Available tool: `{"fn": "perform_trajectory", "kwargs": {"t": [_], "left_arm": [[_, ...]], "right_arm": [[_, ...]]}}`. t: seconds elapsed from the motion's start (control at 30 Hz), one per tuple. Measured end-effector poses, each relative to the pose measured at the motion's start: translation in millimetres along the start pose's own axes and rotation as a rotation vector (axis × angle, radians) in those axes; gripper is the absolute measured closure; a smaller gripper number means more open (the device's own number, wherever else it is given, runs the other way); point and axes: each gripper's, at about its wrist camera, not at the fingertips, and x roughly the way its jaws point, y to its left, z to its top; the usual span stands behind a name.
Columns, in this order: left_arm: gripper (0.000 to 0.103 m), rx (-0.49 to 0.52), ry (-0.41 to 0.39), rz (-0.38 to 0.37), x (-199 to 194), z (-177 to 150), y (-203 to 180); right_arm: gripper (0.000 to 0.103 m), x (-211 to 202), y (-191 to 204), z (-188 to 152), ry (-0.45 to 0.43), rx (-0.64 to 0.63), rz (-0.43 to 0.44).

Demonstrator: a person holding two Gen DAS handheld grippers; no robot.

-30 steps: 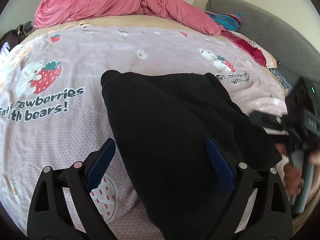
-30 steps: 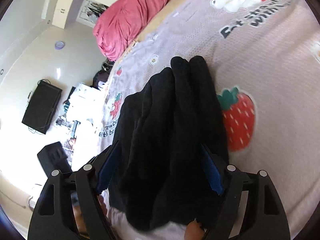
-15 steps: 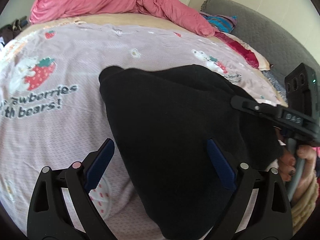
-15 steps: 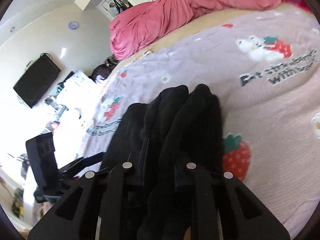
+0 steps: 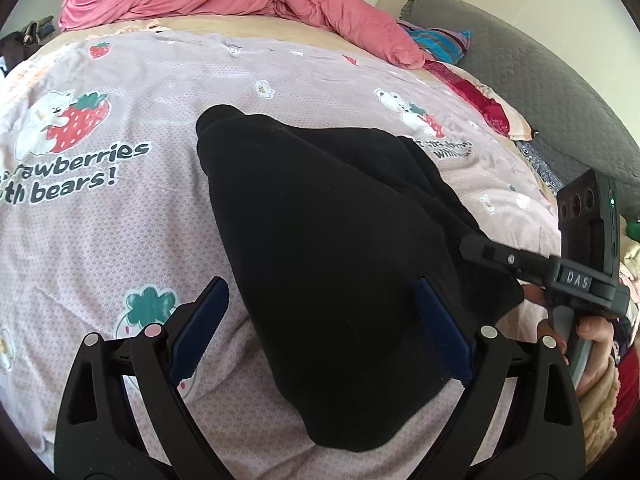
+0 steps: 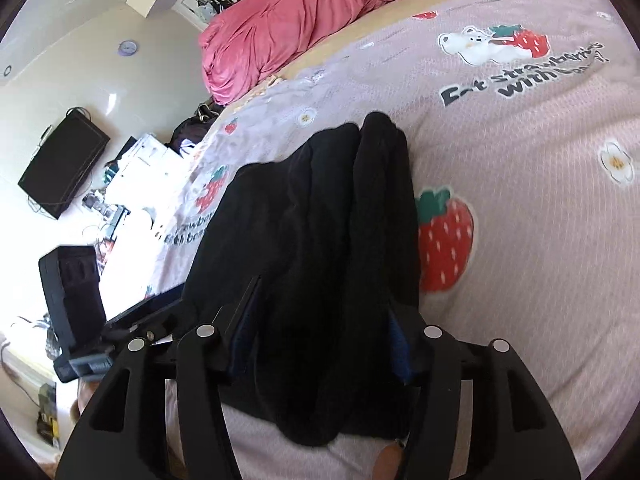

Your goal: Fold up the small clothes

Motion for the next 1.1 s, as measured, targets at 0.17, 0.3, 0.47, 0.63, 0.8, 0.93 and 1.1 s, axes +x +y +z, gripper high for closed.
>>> {"fn": "perform_trajectory", "kwargs": {"t": [0.17,0.3,0.47,0.63,0.8,0.93,1.1], "left_arm": [[0.015,0.024,0.027,-0.005,4,-8,-9],[0.015,0.066,0.032,0.030,7,-14,-18],[0.015,0.069,0.034,0.028,6,-18,-20],[0.015,0.069,0.030,0.024,1,-22,-21],[0.015,0.067,0.004,0.018,-11,-27,-22],[0.015,0.056,-0.019,0.016,-21,-31,-22],[0.009,0.058,-0.065,0.020,-39,-36,-26]], "right_arm": [[0.082,-7,-1,-8,0.004,0.015,0.018],[0.083,-13,5,-11,-0.019,-0.017,-0.013],[0.062,-13,9,-22,-0.047,-0.055,-0.167],[0.038,-26,32,-31,-0.132,-0.143,-0.286],[0.016,-44,44,-46,-0.229,-0.210,-0.345],[0.009,-61,49,-56,-0.305,-0.214,-0.362],[0.005,-87,62,-69,-0.387,-0.224,-0.339]]}}
